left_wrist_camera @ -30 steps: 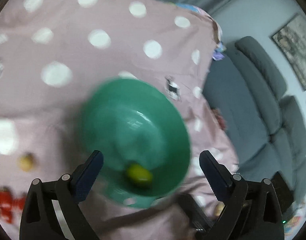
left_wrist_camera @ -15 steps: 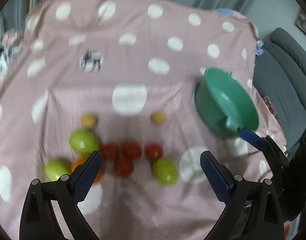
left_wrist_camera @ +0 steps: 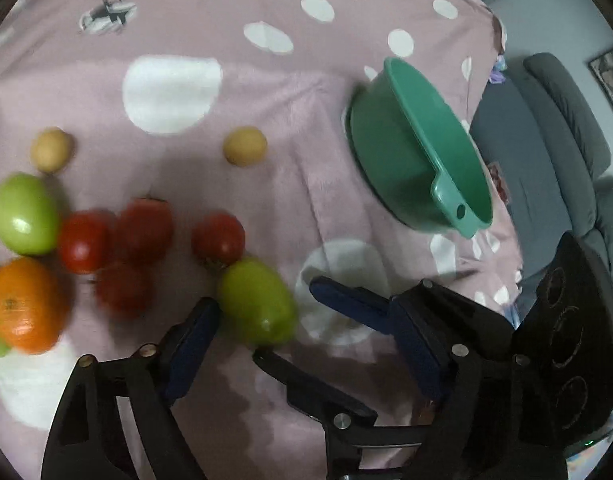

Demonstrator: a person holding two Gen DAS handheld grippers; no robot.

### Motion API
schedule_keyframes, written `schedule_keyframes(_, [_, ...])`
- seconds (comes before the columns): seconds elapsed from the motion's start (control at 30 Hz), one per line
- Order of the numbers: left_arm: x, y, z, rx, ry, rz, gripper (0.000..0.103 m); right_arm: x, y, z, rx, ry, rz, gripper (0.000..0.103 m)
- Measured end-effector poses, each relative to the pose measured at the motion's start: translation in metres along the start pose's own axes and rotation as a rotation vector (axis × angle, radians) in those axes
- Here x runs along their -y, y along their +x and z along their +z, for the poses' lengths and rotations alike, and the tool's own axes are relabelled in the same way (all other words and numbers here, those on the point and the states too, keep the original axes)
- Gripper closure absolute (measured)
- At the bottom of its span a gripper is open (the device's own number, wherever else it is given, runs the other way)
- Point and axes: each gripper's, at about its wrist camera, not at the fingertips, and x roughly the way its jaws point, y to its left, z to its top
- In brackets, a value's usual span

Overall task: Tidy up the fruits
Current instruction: 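Return the right tool and grasp another green fruit, then drop the second green fruit into the teal bowl with the right tool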

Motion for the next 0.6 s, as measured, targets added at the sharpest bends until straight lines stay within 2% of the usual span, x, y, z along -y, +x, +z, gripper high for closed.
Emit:
schedule_keyframes(0.07, [-0.004,-0.001,0.001,0.032,-0.015,-0.002,0.027,0.001,0.006,0.002,0.003,0.006,0.003,0.063])
schedule_keyframes(0.17, [-0.010,-0.001,0.004,0.042,-0.055,-0.037,0.029,-0.004,0.019,0.006,-0.024,-0.028,-0.013,0.066])
schedule_keyframes(0.27, [-0.004,0.002,0.004,0.043,-0.010,0.018,0.042,0.008,0.019,0.010,0.000,0.027,-0.023,0.067])
schedule_keyframes(0.3, [-0.001,0.001,0.002,0.052,0.016,0.036,0.052,0.010,0.019,0.011,0.003,0.036,-0.019,0.067])
schedule_keyframes(0.43, [-0.005,0.002,0.005,0.032,-0.004,0.032,0.066,0.008,0.027,0.015,0.000,0.013,-0.049,0.067])
schedule_keyframes(0.6, [-0.002,-0.010,0.001,0.051,0.022,0.058,0.066,0.011,0.027,0.016,0.036,0.021,-0.031,0.067])
